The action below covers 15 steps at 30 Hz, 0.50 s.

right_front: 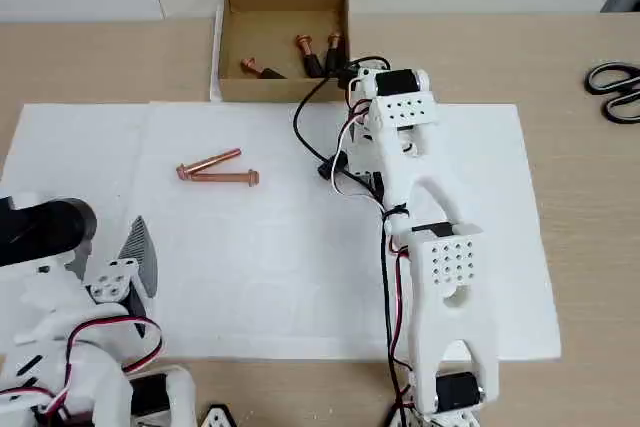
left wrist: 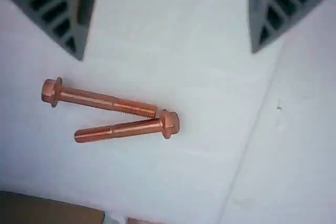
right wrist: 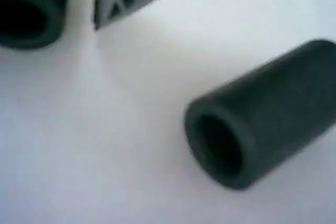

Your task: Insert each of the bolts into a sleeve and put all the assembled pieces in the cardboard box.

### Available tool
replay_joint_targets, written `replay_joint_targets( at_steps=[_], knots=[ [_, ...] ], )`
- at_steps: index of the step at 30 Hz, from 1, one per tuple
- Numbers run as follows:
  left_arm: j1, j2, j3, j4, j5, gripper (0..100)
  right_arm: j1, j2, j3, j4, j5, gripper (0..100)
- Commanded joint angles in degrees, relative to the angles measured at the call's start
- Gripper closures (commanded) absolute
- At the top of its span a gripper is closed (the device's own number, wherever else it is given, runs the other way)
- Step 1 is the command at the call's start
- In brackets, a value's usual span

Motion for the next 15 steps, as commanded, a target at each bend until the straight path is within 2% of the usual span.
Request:
replay_joint_targets(
  at_steps=[1,5,9,15],
  knots=[
    [-0.1,-0.2,0.0,-0.1,0.1,81,0.0,1.5,0.3,0.7,0.4,81.6],
    [-0.1,-0.2,0.0,-0.1,0.1,81,0.0,2.2,0.3,0.7,0.4,83.1],
    [-0.1,-0.2,0.0,-0.1,0.1,81,0.0,2.0,0.3,0.7,0.4,99.3],
    [-0.2,0.1,-1.1,0.9,-1.2,81,1.3,0.7,-0.1,1.2,0.9,99.5]
  ],
)
